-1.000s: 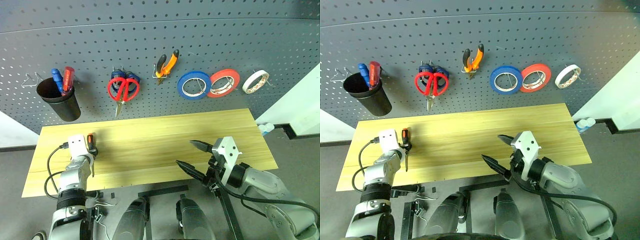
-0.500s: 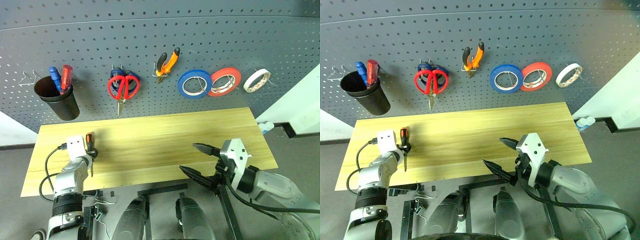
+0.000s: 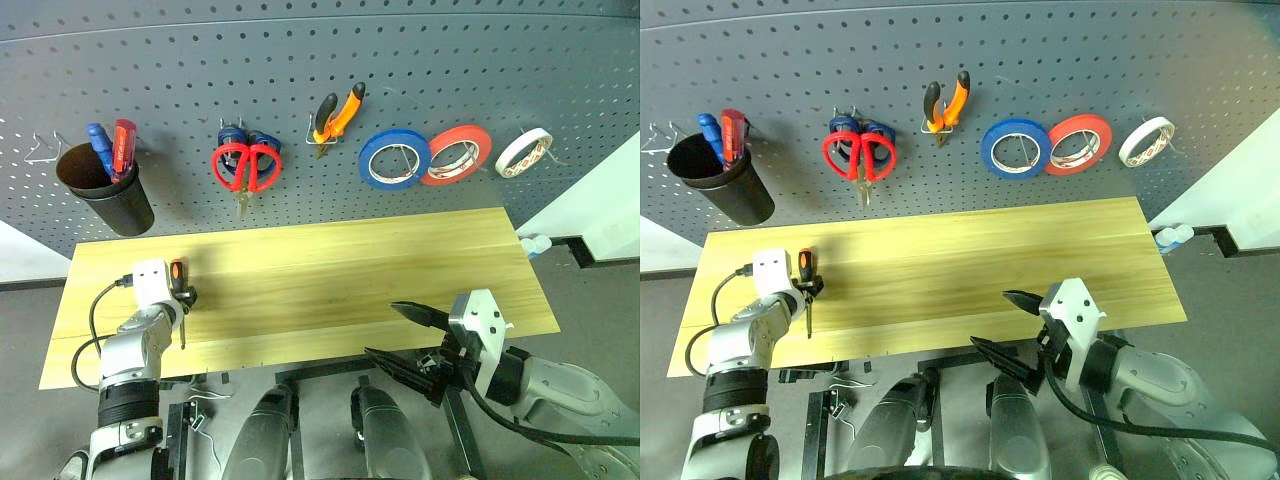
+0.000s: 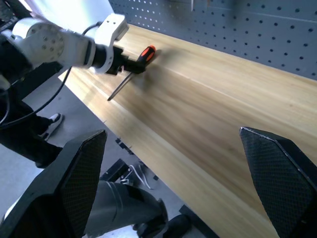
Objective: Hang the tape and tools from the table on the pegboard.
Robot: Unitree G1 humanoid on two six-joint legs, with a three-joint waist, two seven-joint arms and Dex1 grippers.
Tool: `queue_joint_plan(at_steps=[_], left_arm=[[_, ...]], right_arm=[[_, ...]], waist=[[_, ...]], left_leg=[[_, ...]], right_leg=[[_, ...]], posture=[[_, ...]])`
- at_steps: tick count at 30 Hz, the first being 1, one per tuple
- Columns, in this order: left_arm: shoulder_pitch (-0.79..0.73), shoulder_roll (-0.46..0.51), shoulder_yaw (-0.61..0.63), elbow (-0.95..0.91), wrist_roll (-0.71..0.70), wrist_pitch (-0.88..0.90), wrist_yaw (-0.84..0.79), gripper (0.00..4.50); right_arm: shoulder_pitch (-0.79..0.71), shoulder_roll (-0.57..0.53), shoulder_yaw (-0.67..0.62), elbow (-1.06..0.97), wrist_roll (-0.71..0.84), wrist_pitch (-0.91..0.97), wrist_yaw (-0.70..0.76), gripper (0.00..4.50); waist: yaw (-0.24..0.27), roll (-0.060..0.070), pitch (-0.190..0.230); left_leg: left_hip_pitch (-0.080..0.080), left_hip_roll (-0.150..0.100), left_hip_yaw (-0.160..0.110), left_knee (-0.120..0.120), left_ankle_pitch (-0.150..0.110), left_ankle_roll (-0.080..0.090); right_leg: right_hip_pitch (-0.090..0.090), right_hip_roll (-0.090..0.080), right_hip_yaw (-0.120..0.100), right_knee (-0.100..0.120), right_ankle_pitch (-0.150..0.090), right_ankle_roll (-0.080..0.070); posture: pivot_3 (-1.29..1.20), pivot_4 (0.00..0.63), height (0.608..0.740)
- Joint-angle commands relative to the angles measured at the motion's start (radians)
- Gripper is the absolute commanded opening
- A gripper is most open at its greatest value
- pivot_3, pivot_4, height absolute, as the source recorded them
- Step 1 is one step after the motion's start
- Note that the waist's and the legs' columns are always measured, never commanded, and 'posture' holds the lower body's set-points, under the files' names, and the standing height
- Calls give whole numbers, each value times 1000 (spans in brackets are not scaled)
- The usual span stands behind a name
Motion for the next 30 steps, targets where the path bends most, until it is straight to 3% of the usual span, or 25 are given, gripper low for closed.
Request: queue_joint_plan(at_steps=[1, 15, 30], left_arm=[[-27, 32, 1, 6, 6, 4, -11, 3628], [22, 5, 29, -93, -13, 85, 25, 3628], [-18, 18, 16, -40, -3, 55, 17, 3628]], right_arm=[[18, -8, -12, -43, 15, -4, -5, 4500], [40, -21, -31, -36, 22, -9, -6, 4500], [70, -35, -55, -47, 38, -9, -6, 4500]], waist=[[-1, -1, 4], [-1, -3, 13], [-1, -4, 25]], left_leg=[[0, 0, 0, 0, 0, 0], [-1, 0, 0, -1, 0, 0], [-2, 0, 0, -1, -1, 0]], right_leg=[[0, 0, 0, 0, 0, 0], [-1, 0, 0, -1, 0, 0], [-2, 0, 0, -2, 0, 0]], posture=[[-161, 367, 719], [-166, 366, 719], [-180, 375, 719]])
